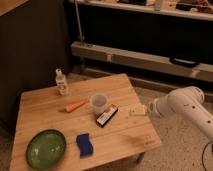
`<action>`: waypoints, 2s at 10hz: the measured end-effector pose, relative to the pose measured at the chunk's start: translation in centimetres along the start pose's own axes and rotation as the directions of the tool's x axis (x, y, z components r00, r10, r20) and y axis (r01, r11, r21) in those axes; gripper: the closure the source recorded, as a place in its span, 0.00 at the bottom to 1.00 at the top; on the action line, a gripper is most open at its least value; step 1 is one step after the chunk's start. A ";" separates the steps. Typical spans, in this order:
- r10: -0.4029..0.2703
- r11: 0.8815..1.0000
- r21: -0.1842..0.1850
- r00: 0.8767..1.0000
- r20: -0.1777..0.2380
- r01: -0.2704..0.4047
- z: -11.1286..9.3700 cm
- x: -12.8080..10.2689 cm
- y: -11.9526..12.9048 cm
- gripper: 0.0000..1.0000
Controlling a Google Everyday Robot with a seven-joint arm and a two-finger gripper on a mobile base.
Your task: Place the eraser on the white sponge
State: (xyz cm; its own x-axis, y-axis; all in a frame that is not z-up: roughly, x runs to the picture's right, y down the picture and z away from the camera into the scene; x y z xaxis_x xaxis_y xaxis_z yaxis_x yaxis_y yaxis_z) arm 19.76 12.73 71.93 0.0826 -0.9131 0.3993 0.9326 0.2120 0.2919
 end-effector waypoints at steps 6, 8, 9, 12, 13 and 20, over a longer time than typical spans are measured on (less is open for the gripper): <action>-0.196 0.946 0.221 0.961 -0.194 0.238 -0.9 4.8 0.2 0.20; -0.235 0.911 0.270 0.932 -0.276 0.310 -1.6 6.1 1.2 0.20; -0.250 0.895 0.287 0.917 -0.312 0.341 -1.8 6.7 1.6 0.20; -0.269 0.878 0.301 0.903 -0.334 0.373 -1.9 6.8 1.4 0.20; -0.296 0.857 0.308 0.883 -0.363 0.414 -2.0 6.8 0.8 0.20; -0.548 0.426 0.076 0.324 -0.771 0.901 -4.3 4.0 -2.7 0.20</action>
State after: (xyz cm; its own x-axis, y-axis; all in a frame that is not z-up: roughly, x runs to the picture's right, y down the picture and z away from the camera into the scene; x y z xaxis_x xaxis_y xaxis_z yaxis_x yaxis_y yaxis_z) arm 19.05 6.97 69.00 -0.2134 -0.6807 -0.7008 0.4456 -0.7062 0.5502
